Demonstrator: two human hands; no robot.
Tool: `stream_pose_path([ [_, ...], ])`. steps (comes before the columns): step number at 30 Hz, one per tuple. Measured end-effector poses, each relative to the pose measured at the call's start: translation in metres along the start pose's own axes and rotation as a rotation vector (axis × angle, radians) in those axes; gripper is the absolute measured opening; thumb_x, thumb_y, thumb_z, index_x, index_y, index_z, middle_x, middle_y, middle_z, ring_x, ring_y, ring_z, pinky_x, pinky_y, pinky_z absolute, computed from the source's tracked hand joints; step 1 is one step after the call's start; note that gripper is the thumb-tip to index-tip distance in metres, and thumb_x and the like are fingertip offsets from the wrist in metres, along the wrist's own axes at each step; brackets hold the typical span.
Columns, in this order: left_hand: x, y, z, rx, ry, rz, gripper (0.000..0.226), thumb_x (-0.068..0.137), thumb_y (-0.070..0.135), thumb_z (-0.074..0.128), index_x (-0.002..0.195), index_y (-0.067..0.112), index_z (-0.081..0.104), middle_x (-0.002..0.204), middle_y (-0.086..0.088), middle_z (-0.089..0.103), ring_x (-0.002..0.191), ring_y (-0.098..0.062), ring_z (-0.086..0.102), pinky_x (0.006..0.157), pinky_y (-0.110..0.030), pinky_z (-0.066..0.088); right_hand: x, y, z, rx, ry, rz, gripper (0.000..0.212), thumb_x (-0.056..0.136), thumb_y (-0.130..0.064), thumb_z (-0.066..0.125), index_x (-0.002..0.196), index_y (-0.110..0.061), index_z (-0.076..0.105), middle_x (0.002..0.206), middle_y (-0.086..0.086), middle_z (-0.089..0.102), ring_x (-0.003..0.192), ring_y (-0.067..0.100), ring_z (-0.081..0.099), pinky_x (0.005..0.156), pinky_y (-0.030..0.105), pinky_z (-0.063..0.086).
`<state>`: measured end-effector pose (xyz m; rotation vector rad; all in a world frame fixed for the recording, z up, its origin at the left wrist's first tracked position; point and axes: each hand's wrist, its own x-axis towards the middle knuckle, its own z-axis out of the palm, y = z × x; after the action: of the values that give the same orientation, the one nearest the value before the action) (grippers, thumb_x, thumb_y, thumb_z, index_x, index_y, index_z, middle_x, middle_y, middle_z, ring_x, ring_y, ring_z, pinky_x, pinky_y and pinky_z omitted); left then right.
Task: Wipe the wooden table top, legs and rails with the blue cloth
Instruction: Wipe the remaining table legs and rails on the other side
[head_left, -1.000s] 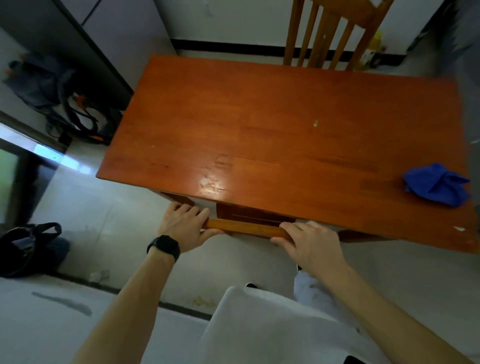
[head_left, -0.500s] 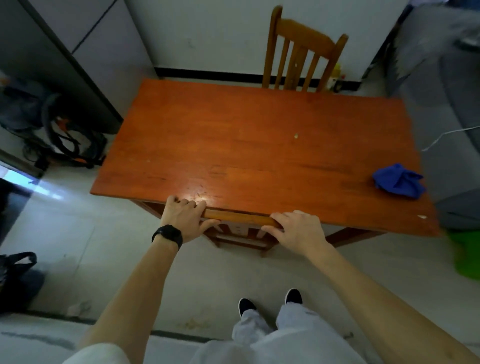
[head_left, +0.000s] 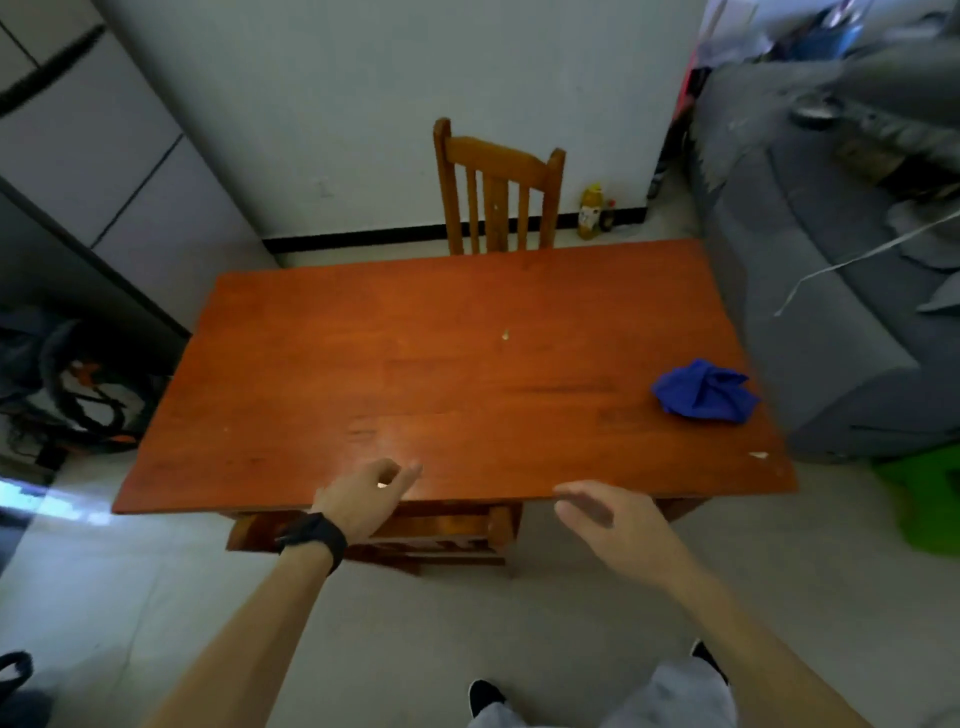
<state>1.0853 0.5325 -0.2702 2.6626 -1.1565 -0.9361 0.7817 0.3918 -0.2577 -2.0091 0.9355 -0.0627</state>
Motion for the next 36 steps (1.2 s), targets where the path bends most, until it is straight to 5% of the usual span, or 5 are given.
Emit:
stream_pose_path([
  [4, 0.027, 0.147, 0.033, 0.014, 0.017, 0.2, 0.077, 0.077, 0.09, 0.02, 0.126, 0.041, 0.053, 0.133, 0.008, 0.056, 0.114, -0.016, 0.055, 0.098, -0.045, 0.047, -0.028, 0.08, -0.101, -0.013, 0.294, 0.057, 0.034, 0.09, -0.053, 0.055, 0.117, -0.036, 0.066, 0.115, -0.025, 0.06, 0.105, -0.01, 0.054, 0.085, 0.0, 0.036],
  [8, 0.057, 0.314, 0.084, 0.168, 0.085, 0.404, 0.056, 0.093, 0.066, 0.035, 0.139, 0.038, 0.046, 0.148, 0.005, 0.043, 0.137, -0.021, 0.036, 0.112, -0.047, 0.032, -0.036, 0.177, -0.211, -0.279, 0.538, 0.006, 0.027, 0.096, -0.041, 0.056, 0.113, -0.026, 0.071, 0.115, -0.009, 0.068, 0.106, 0.009, 0.061, 0.094, 0.025, 0.043],
  [15, 0.09, 0.527, 0.138, 0.194, 0.109, 0.4, 0.049, 0.1, 0.05, 0.039, 0.147, 0.038, 0.035, 0.154, 0.003, 0.035, 0.143, -0.023, 0.028, 0.115, -0.046, 0.022, -0.023, 0.3, -0.395, -0.531, 0.512, -0.013, 0.038, 0.094, -0.042, 0.048, 0.125, -0.027, 0.065, 0.13, -0.004, 0.063, 0.122, 0.024, 0.054, 0.104, 0.04, 0.041],
  [27, 0.142, 0.611, 0.116, 0.075, 0.29, 0.177, 0.054, 0.097, 0.048, 0.045, 0.149, 0.039, 0.033, 0.152, 0.002, 0.039, 0.139, -0.024, 0.035, 0.112, -0.048, 0.033, 0.093, 0.349, -0.543, -0.51, 0.36, -0.13, 0.049, 0.095, -0.05, 0.036, 0.137, -0.03, 0.054, 0.142, -0.005, 0.052, 0.133, 0.022, 0.042, 0.113, 0.038, 0.031],
  [36, 0.288, 0.657, 0.066, 0.046, 0.35, 0.096, 0.049, 0.097, 0.044, 0.047, 0.145, 0.035, 0.041, 0.151, 0.001, 0.041, 0.14, -0.025, 0.034, 0.111, -0.049, 0.033, 0.251, 0.354, -0.61, -0.555, 0.259, -0.153, 0.042, 0.097, -0.047, 0.045, 0.136, -0.036, 0.052, 0.149, -0.003, 0.043, 0.133, 0.026, 0.038, 0.107, 0.048, 0.039],
])
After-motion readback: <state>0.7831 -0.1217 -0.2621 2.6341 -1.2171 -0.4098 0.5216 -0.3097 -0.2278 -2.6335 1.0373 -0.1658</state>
